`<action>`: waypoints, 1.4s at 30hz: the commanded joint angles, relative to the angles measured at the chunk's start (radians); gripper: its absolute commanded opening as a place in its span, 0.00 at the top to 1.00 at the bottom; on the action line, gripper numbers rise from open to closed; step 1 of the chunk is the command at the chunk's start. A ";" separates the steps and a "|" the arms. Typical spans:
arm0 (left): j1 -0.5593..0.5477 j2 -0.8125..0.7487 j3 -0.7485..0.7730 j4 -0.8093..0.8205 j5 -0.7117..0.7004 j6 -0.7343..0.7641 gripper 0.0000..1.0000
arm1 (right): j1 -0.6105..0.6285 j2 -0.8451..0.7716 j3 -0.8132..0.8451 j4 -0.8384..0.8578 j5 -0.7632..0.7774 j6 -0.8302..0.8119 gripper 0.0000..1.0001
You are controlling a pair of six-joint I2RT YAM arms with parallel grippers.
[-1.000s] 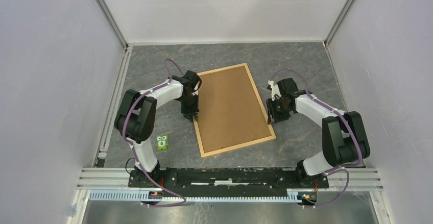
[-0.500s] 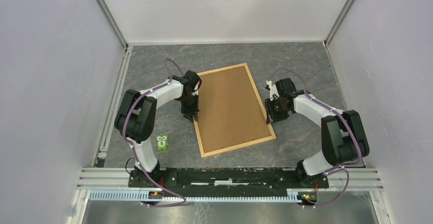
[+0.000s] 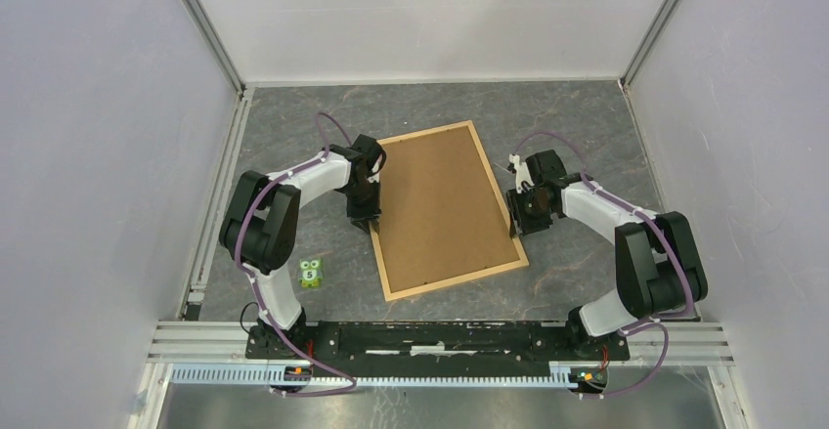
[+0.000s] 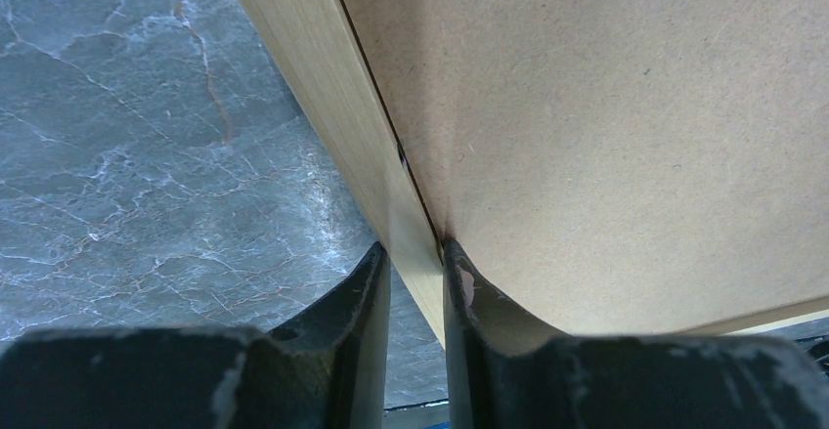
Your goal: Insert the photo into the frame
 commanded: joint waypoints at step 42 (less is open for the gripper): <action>0.010 0.034 -0.001 0.014 -0.056 0.027 0.88 | -0.011 0.000 -0.015 -0.031 -0.021 -0.037 0.59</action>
